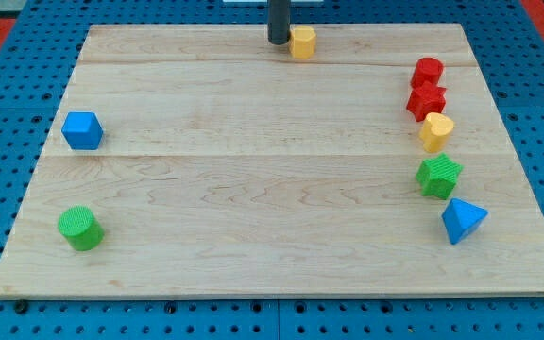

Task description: Push the yellow hexagon closer to the red circle

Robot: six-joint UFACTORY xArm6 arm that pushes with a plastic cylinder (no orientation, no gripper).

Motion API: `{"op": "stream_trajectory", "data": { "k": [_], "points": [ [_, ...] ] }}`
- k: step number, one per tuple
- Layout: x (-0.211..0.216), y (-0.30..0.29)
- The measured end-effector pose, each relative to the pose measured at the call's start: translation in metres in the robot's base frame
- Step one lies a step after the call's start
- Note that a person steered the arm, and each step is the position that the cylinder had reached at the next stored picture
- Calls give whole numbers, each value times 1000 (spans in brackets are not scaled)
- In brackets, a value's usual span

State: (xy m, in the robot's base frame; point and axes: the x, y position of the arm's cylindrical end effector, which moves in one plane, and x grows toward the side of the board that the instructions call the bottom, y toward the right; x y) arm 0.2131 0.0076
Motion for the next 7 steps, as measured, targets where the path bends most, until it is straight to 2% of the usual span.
{"op": "stream_trajectory", "data": {
  "k": [1, 2, 3, 4, 5, 6, 7],
  "points": [
    [5, 33],
    [33, 84],
    [37, 63],
    [64, 47],
    [81, 77],
    [81, 115],
    [89, 108]
  ]
}}
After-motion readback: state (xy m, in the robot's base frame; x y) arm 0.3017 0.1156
